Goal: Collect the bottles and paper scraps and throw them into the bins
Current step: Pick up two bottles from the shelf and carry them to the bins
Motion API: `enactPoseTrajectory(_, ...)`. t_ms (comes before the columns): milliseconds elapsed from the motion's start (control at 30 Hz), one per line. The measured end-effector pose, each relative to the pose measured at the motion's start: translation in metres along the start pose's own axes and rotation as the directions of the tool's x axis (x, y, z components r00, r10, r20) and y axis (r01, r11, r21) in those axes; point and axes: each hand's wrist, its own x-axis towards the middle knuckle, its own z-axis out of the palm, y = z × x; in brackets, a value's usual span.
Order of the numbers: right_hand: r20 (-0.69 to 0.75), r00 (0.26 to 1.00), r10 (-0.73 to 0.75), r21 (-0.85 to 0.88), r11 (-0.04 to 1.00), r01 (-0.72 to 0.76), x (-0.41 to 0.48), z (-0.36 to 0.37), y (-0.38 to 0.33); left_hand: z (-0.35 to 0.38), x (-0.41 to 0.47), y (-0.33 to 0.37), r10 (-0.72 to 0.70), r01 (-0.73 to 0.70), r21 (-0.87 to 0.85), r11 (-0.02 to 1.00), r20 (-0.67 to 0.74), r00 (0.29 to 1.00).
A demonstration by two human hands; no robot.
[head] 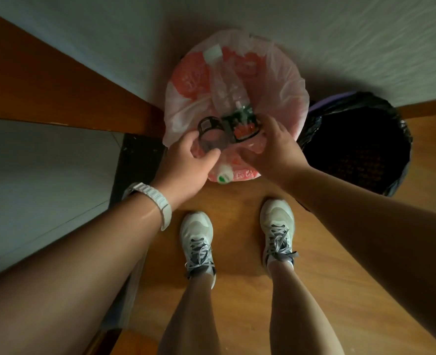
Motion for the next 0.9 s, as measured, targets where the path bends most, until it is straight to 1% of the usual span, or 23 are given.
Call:
enactPoseTrajectory(233, 0.013, 0.996, -0.089, -0.233, 0.968, 0.089, -0.048, -0.052, -0.024, -0.043, -0.043, 0.023, 0.113, -0.109, 0.070, 0.992, -0.046, 0.993)
enactPoseTrajectory(367, 0.033, 0.984, -0.174, -0.364, 0.915, 0.174, -0.079, -0.102, -0.057, -0.068, -0.081, 0.052, 0.229, -0.222, 0.147, 0.964, -0.035, 0.973)
enactPoseTrajectory(467, 0.033, 0.975, -0.219, -0.443, 0.871, 0.210, -0.105, -0.137, -0.092, -0.092, -0.115, 0.082, 0.343, -0.335, 0.188, 0.923, -0.009, 0.939)
enactPoseTrajectory(567, 0.022, 0.974, -0.226, -0.477, 0.853, 0.209, -0.136, -0.172, -0.133, -0.118, -0.149, 0.114, 0.458, -0.453, 0.238, 0.859, 0.037, 0.888)
enactPoseTrajectory(667, -0.016, 0.972, -0.236, -0.494, 0.847, 0.197, -0.172, -0.205, -0.174, -0.145, -0.189, 0.150, 0.567, -0.562, 0.300, 0.770, 0.080, 0.820)
enactPoseTrajectory(800, -0.049, 0.978, -0.202, -0.535, 0.832, 0.145, -0.225, -0.241, -0.223, -0.183, -0.241, 0.187, 0.652, -0.642, 0.404, 0.651, 0.134, 0.746)
enactPoseTrajectory(900, -0.099, 0.970, -0.223, -0.558, 0.820, 0.131, -0.265, -0.266, -0.248, -0.207, -0.275, 0.206, 0.693, -0.668, 0.491, 0.559, 0.165, 0.702)
